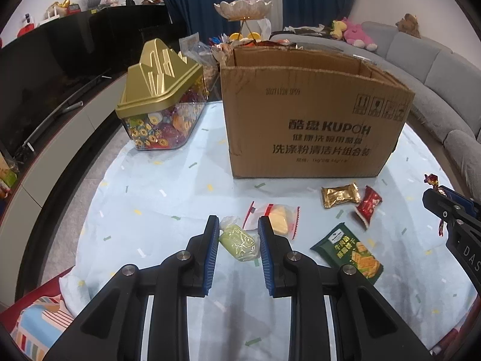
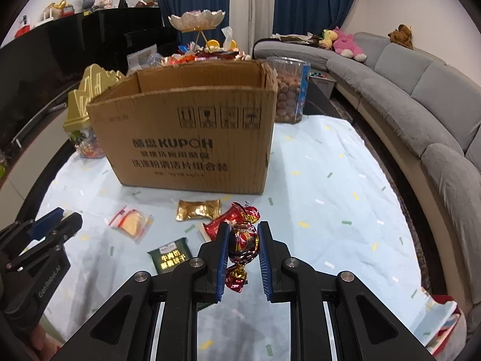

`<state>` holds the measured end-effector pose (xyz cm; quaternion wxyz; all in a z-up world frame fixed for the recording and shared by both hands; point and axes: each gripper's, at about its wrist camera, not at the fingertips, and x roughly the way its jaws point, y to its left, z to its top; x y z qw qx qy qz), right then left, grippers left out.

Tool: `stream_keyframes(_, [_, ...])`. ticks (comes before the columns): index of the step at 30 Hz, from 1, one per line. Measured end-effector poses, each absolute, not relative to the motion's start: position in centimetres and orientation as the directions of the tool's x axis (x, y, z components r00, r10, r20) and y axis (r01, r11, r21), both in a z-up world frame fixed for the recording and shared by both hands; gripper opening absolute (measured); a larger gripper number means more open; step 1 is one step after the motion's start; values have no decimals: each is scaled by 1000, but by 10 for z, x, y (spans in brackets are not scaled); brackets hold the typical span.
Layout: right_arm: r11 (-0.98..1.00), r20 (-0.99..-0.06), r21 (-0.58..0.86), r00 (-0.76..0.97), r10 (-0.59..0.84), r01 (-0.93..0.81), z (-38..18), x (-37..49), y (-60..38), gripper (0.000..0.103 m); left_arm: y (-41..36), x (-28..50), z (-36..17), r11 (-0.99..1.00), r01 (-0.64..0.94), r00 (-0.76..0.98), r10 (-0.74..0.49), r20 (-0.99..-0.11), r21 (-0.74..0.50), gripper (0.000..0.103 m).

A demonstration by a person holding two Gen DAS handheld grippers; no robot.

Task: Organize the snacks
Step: 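Carry the pale green candy into the box with the left tool while the right tool carries the red-gold candy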

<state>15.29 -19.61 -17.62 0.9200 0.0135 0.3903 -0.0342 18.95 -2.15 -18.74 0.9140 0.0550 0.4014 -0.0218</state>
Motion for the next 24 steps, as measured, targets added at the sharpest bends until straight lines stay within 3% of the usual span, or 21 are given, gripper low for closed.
stream_keyframes(24, [999, -626, 25, 780, -14, 38, -101, 153, -194, 20, -26, 192, -115, 995, 83, 728, -18, -685, 62, 27])
